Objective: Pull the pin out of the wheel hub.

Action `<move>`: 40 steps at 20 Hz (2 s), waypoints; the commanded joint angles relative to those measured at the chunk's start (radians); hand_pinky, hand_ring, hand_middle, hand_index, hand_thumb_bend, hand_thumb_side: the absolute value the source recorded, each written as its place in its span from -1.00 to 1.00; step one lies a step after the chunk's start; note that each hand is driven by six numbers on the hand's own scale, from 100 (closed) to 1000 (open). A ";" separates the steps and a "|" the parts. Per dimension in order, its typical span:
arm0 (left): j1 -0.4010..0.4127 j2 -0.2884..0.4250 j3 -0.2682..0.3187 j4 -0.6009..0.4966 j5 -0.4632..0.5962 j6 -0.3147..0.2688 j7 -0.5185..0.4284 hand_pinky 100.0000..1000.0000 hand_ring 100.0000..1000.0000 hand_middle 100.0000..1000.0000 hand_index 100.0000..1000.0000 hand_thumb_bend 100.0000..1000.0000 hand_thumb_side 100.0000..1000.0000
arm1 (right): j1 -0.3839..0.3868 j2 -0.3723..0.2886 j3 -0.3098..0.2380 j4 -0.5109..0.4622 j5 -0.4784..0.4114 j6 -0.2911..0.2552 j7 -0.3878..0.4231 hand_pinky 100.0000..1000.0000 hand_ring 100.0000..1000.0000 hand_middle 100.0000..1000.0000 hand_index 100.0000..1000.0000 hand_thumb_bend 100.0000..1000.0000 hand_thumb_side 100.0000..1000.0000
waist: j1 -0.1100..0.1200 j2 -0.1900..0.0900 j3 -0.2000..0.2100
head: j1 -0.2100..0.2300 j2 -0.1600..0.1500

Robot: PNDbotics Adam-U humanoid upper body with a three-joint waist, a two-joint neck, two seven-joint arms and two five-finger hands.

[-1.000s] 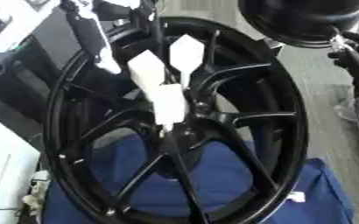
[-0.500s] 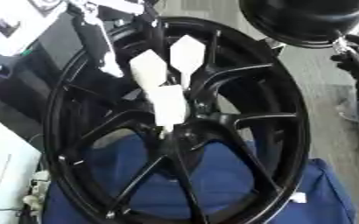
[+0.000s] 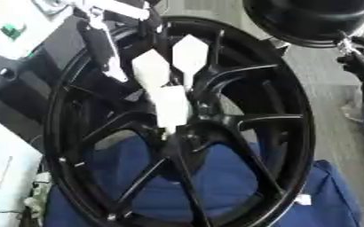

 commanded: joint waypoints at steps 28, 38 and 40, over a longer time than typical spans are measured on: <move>-0.043 0.005 -0.013 -0.046 0.056 0.041 0.000 0.60 0.46 0.20 0.36 -0.24 -0.89 | -0.007 -0.018 -0.007 0.003 0.008 0.009 -0.020 0.67 0.40 0.24 0.66 -0.26 -0.13 | 0.005 -0.023 0.002 | 0.000 -0.001; -0.046 0.006 -0.015 -0.062 0.077 0.064 0.000 0.56 0.39 0.10 0.26 -0.31 -0.93 | -0.006 -0.017 -0.007 0.008 0.008 0.016 -0.025 0.67 0.40 0.24 0.66 -0.27 -0.13 | 0.005 -0.024 0.002 | 0.002 0.001; -0.046 0.007 -0.014 -0.064 0.076 0.068 0.000 0.55 0.37 0.07 0.22 -0.35 -0.94 | -0.005 -0.017 -0.007 0.008 0.007 0.017 -0.025 0.67 0.40 0.24 0.66 -0.27 -0.13 | 0.006 -0.024 0.002 | 0.001 0.000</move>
